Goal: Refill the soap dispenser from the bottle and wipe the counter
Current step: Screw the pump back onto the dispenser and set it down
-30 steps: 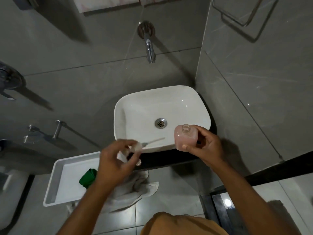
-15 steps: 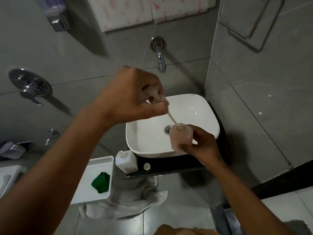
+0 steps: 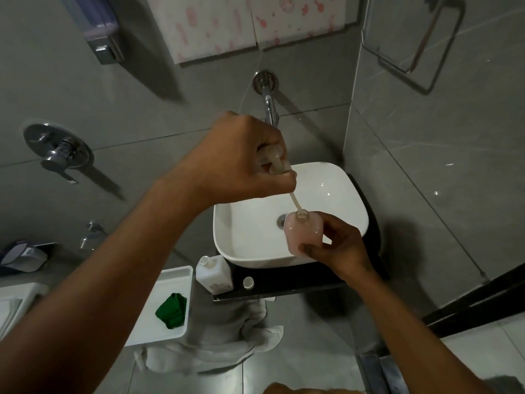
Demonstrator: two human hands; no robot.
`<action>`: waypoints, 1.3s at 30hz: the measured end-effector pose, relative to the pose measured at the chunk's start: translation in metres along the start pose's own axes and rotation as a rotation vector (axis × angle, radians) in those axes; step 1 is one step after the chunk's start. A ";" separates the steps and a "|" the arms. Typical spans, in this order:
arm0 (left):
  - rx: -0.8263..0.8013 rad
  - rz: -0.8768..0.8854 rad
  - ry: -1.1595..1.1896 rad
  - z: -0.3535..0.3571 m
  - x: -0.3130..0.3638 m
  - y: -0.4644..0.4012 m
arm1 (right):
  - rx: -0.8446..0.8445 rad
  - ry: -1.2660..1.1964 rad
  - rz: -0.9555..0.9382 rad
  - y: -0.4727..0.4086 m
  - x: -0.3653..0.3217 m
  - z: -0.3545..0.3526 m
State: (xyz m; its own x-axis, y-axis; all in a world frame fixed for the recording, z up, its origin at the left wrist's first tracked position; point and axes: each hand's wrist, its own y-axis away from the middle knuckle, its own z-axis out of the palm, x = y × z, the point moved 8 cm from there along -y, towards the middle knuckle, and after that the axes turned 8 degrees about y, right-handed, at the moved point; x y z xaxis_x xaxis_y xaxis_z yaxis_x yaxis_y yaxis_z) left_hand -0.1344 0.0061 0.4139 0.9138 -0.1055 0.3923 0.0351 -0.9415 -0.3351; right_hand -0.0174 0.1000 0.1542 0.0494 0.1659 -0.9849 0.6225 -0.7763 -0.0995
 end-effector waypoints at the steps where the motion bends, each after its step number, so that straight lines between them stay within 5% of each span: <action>1: -0.013 0.000 -0.012 0.003 0.000 -0.001 | -0.003 0.001 0.000 0.001 -0.002 0.001; 12: -0.214 -0.167 0.010 0.083 -0.036 -0.001 | 0.006 0.027 -0.045 0.004 -0.024 0.010; 20: 0.018 -0.334 0.490 0.099 -0.071 0.032 | 0.001 0.075 -0.045 0.006 -0.024 0.008; 28: 0.291 -0.395 0.726 0.111 -0.080 0.048 | -0.008 0.060 -0.039 0.001 -0.028 0.013; 39: 0.287 -0.452 0.807 0.119 -0.087 0.050 | -0.008 0.072 -0.034 0.000 -0.028 0.014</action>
State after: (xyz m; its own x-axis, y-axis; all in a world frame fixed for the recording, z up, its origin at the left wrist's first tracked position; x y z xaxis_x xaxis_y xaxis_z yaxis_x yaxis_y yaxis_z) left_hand -0.1634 0.0061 0.2607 0.2409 -0.0416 0.9697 0.5105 -0.8443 -0.1631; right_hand -0.0303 0.0869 0.1802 0.0836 0.2353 -0.9683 0.6312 -0.7645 -0.1313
